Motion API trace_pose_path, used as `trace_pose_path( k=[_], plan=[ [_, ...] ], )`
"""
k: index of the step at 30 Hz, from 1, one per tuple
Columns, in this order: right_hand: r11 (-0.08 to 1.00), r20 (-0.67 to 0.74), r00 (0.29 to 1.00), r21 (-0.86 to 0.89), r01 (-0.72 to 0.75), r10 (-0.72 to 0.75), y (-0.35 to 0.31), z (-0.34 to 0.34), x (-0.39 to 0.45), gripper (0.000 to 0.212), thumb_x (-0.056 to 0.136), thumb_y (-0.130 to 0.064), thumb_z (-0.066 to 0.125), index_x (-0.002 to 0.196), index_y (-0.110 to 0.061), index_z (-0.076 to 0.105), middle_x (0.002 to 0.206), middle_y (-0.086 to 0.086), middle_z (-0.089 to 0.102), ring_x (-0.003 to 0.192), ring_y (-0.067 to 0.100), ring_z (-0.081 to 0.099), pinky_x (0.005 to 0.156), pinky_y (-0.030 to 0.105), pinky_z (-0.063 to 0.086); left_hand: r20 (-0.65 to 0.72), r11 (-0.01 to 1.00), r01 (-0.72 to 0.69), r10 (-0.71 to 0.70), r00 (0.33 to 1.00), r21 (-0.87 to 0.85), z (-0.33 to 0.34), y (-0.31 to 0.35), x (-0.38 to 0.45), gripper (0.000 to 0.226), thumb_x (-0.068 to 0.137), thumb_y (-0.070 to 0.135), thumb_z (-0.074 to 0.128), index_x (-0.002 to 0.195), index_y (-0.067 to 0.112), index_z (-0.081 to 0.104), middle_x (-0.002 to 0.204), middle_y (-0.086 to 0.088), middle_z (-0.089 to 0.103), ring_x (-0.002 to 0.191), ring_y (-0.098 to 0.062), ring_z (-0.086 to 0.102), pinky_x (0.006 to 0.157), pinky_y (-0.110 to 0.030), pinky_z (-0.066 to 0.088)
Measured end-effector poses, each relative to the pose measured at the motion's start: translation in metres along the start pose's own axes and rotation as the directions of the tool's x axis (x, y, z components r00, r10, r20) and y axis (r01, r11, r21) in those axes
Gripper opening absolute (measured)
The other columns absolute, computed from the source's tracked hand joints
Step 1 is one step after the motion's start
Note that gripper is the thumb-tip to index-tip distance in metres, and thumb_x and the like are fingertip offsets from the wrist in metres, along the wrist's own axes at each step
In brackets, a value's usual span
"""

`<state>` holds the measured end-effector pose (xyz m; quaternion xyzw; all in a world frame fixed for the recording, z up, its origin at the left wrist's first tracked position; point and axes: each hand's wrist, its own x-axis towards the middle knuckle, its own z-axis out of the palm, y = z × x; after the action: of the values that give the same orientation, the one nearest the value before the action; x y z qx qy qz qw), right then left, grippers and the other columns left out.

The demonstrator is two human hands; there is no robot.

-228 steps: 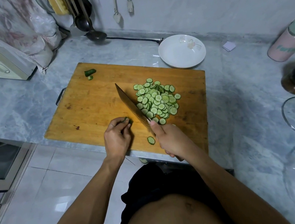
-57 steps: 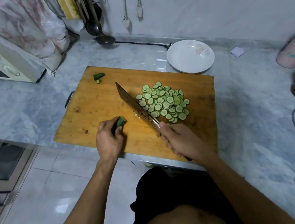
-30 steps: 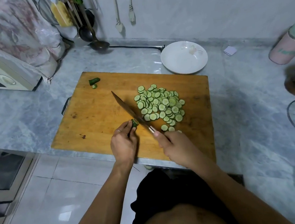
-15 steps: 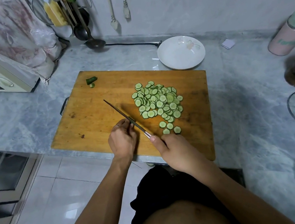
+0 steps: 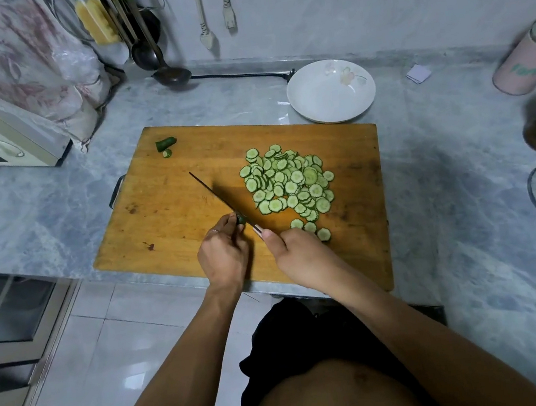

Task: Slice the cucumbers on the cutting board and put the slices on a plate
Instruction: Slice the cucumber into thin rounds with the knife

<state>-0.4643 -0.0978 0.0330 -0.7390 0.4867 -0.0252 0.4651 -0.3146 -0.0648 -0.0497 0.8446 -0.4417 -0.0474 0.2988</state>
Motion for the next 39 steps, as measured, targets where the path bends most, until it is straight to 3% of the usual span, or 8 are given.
trace_pose_path(
  k=[8, 11, 16, 19, 25, 32, 39],
  plan=[
    [1.0, -0.036, 0.999, -0.008, 0.018, -0.019, 0.003, 0.005, 0.004, 0.058, 0.107, -0.047, 0.027, 0.078, -0.007, 0.057, 0.077, 0.013, 0.059, 0.083, 0.034, 0.058, 0.068, 0.037, 0.041, 0.026, 1.0, -0.018, 0.017, 1.0, 0.023, 0.0, -0.003, 0.0, 0.025, 0.089, 0.012, 0.062, 0.111, 0.011, 0.073, 0.119, -0.002, 0.069, 0.095, -0.031, 0.066, 0.071, -0.035, 0.052],
    [0.999, -0.037, 0.999, 0.034, -0.016, 0.018, 0.009, -0.003, 0.005, 0.064, 0.107, -0.048, 0.025, 0.077, -0.005, 0.061, 0.069, 0.011, 0.059, 0.07, 0.03, 0.058, 0.06, 0.035, 0.04, 0.008, 1.0, -0.026, 0.026, 1.0, -0.003, 0.0, -0.005, 0.001, 0.024, 0.088, 0.009, 0.063, 0.109, 0.01, 0.074, 0.117, -0.001, 0.07, 0.093, -0.029, 0.067, 0.071, -0.033, 0.053],
    [0.982, -0.013, 0.996, 0.169, -0.082, 0.085, 0.019, -0.019, 0.002, 0.053, 0.106, -0.05, 0.025, 0.069, -0.022, 0.051, 0.061, -0.006, 0.049, 0.053, 0.013, 0.045, 0.058, 0.029, 0.038, 0.002, 0.99, 0.06, -0.06, 0.998, -0.128, 0.005, -0.008, -0.001, 0.022, 0.086, 0.009, 0.066, 0.106, 0.011, 0.075, 0.116, 0.001, 0.071, 0.094, -0.022, 0.069, 0.08, -0.026, 0.053],
    [0.994, 0.01, 1.0, 0.109, -0.019, 0.018, 0.015, -0.02, -0.003, 0.057, 0.107, -0.048, 0.028, 0.068, -0.013, 0.051, 0.06, 0.004, 0.049, 0.05, 0.019, 0.044, 0.054, 0.034, 0.037, -0.007, 0.988, 0.021, -0.023, 1.0, -0.152, 0.007, -0.013, -0.002, 0.023, 0.083, 0.006, 0.069, 0.104, 0.011, 0.076, 0.114, -0.002, 0.071, 0.093, -0.021, 0.07, 0.083, -0.023, 0.051],
    [0.997, -0.011, 0.997, -0.02, 0.08, -0.08, 0.007, -0.015, -0.016, 0.053, 0.106, -0.046, 0.032, 0.063, -0.017, 0.043, 0.061, 0.0, 0.045, 0.056, 0.012, 0.043, 0.05, 0.029, 0.027, 0.004, 0.989, -0.006, 0.007, 1.0, -0.149, 0.007, -0.016, -0.001, 0.026, 0.081, 0.002, 0.069, 0.106, 0.009, 0.075, 0.115, -0.006, 0.07, 0.096, -0.02, 0.07, 0.089, -0.021, 0.047],
    [0.997, -0.005, 0.997, -0.022, 0.078, -0.078, 0.004, -0.011, -0.024, 0.053, 0.106, -0.047, 0.031, 0.064, -0.017, 0.042, 0.068, 0.003, 0.047, 0.071, 0.022, 0.048, 0.065, 0.033, 0.032, -0.017, 0.988, -0.028, 0.025, 1.0, -0.149, 0.005, -0.015, -0.001, 0.021, 0.082, 0.003, 0.067, 0.102, 0.006, 0.076, 0.111, -0.01, 0.071, 0.093, -0.023, 0.071, 0.084, -0.029, 0.054],
    [0.997, -0.019, 0.997, -0.026, 0.072, -0.073, 0.003, -0.005, -0.024, 0.05, 0.106, -0.048, 0.028, 0.066, -0.021, 0.041, 0.07, 0.0, 0.047, 0.077, 0.026, 0.052, 0.067, 0.033, 0.035, -0.001, 0.982, 0.023, -0.023, 1.0, -0.186, 0.008, -0.016, -0.001, 0.023, 0.083, 0.003, 0.066, 0.103, 0.008, 0.076, 0.112, -0.007, 0.071, 0.097, -0.019, 0.07, 0.086, -0.019, 0.047]
  ],
)
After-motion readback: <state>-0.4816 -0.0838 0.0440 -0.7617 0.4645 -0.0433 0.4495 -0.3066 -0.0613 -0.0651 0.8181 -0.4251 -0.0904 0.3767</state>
